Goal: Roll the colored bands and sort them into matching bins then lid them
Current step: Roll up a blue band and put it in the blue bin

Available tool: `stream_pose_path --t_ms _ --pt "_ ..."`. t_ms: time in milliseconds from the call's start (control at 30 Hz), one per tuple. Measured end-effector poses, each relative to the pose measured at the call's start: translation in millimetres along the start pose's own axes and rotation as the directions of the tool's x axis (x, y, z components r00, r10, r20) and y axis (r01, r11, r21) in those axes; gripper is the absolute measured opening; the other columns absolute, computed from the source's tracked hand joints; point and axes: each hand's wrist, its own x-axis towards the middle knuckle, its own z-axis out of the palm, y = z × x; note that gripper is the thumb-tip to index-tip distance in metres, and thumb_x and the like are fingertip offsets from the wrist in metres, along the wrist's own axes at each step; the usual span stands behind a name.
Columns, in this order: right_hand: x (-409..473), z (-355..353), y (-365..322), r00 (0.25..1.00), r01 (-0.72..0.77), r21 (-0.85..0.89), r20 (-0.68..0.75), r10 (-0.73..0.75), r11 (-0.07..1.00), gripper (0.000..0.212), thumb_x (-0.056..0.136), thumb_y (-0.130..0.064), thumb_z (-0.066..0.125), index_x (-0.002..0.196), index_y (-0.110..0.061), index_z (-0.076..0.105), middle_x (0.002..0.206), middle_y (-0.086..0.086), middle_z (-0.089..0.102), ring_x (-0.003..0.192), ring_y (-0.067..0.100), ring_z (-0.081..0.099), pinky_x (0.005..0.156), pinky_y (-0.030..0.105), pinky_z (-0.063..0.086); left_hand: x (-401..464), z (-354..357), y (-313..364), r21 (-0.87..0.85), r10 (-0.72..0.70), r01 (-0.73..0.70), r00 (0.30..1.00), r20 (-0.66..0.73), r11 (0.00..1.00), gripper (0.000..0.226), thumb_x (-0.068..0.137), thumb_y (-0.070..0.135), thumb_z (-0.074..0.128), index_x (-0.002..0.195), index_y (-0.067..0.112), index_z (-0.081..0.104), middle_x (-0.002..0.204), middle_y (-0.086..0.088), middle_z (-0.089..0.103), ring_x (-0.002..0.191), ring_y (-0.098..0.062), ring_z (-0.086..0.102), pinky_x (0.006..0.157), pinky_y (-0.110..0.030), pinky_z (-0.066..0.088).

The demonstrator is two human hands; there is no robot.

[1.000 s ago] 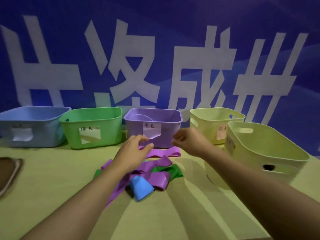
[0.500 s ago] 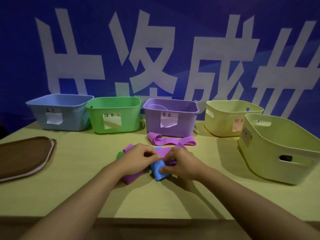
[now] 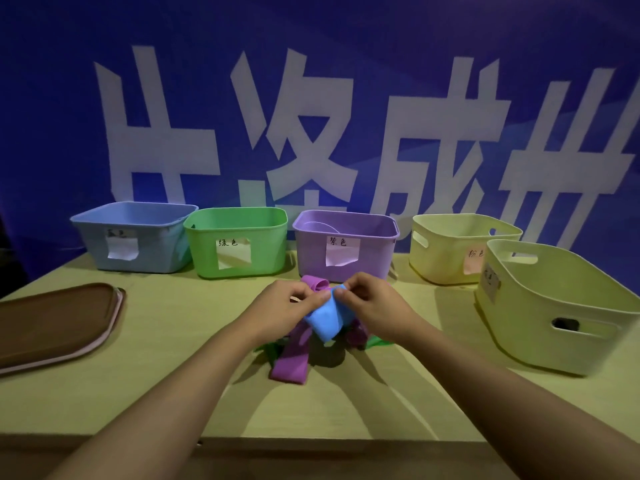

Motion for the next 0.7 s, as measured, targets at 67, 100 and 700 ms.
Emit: stream_pose_path --t_ms 67,100,700 --pt "2.3 -1.9 -6.5 0.999 -0.005 0.040 -0.037 0.006 0.999 0.019 0.100 -0.037 0.064 0.086 -0.024 0.062 0.077 -0.009 0.064 0.065 -0.001 0.054 0.057 0.011 0.042 -2.2 -1.0 8.3 -0.062 -0.022 0.024 0.999 0.032 0.998 0.064 0.082 0.078 0.062 0.079 0.014 0.067 0.071 -0.001 0.060 0.068 -0.013 0.055 0.070 -0.035 0.046" --pt "3.6 -2.5 -9.2 0.999 -0.002 0.045 -0.054 0.004 0.999 0.020 0.100 -0.038 0.064 0.087 -0.022 0.064 0.078 -0.008 0.065 0.066 0.000 0.055 0.058 0.013 0.042 -2.7 -1.2 13.1 -0.145 -0.033 0.040 0.998 0.053 0.989 0.058 0.082 0.073 0.067 0.084 0.015 0.068 0.075 -0.003 0.064 0.071 -0.016 0.060 0.072 -0.038 0.052" --pt "10.2 -11.3 -56.6 0.984 0.166 0.383 -0.118 -0.130 0.909 0.044 0.083 -0.050 0.074 0.122 -0.034 0.062 0.114 -0.013 0.071 0.108 0.008 0.068 0.088 0.026 0.059 19.4 -37.8 93.9 -0.612 -0.263 0.222 0.964 0.023 0.759 0.043 0.097 0.047 0.064 0.112 0.007 0.071 0.093 -0.010 0.077 0.076 -0.017 0.071 0.073 -0.031 0.057"
